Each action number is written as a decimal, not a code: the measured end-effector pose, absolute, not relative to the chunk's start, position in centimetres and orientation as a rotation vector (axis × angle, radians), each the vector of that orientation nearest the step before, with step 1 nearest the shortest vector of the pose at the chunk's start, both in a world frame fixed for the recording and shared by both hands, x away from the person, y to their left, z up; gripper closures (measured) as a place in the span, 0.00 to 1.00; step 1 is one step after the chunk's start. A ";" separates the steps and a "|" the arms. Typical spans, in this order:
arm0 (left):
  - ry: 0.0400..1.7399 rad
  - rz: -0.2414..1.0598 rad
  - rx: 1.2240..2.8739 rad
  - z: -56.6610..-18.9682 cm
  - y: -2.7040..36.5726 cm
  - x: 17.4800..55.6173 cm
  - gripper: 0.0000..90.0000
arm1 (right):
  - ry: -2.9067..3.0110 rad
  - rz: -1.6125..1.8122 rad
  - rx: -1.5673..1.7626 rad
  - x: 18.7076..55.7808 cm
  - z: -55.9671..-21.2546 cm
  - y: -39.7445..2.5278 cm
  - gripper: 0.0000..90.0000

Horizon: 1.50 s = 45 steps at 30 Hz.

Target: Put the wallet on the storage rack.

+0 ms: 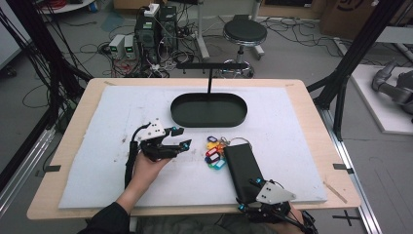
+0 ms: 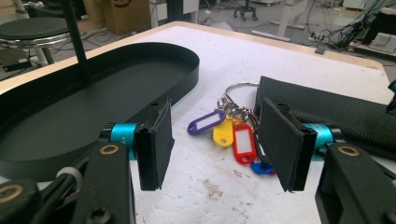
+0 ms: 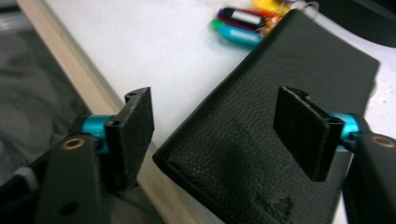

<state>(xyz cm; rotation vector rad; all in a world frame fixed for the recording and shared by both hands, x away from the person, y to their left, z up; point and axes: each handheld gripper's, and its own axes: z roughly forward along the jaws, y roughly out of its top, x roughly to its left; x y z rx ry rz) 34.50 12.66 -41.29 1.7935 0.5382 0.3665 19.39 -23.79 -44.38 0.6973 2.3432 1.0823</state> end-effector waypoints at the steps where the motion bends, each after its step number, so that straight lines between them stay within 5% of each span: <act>1: 0.543 0.369 1.796 -41.3 12.7 34.5 0.50 | 2.354 1.034 0.658 19.4 -44.6 -23.5 0.35; 10: 0.557 0.367 1.790 -41.4 13.0 34.4 0.50 | 2.396 0.943 0.627 19.5 -45.0 -22.8 0.45; 13: 0.557 0.364 1.789 -41.4 13.1 34.4 0.50 | 2.411 0.946 0.607 19.3 -44.7 -22.7 0.68; 16: 0.557 0.366 1.788 -41.4 13.0 34.3 0.50 | 2.421 0.949 0.598 19.2 -44.6 -22.7 0.80; 17: 0.555 0.365 1.788 -41.4 13.0 34.3 0.50 | 2.448 0.984 0.610 19.4 -44.3 -23.0 0.97; 19: 0.555 0.365 1.787 -41.4 13.0 34.3 0.50 | 2.452 0.998 0.637 19.7 -44.0 -23.4 1.00; 24: 0.553 0.366 1.784 -41.5 13.0 34.4 0.50 | 2.427 1.036 0.684 20.0 -43.6 -24.3 0.98; 25: 0.552 0.367 1.785 -41.5 13.0 34.4 0.50 | 2.413 1.030 0.681 19.6 -43.7 -24.1 0.70; 29: 0.553 0.367 1.784 -41.5 13.0 34.5 0.50 | 2.447 0.933 0.584 18.7 -44.4 -23.0 0.54; 36: 0.549 0.365 1.783 -41.5 13.0 34.5 0.50 | 2.414 0.839 0.498 18.3 -44.8 -22.5 0.51; 45: 0.545 0.359 1.784 -41.4 12.9 34.4 0.50 | 2.377 0.783 0.463 18.0 -45.1 -22.2 0.60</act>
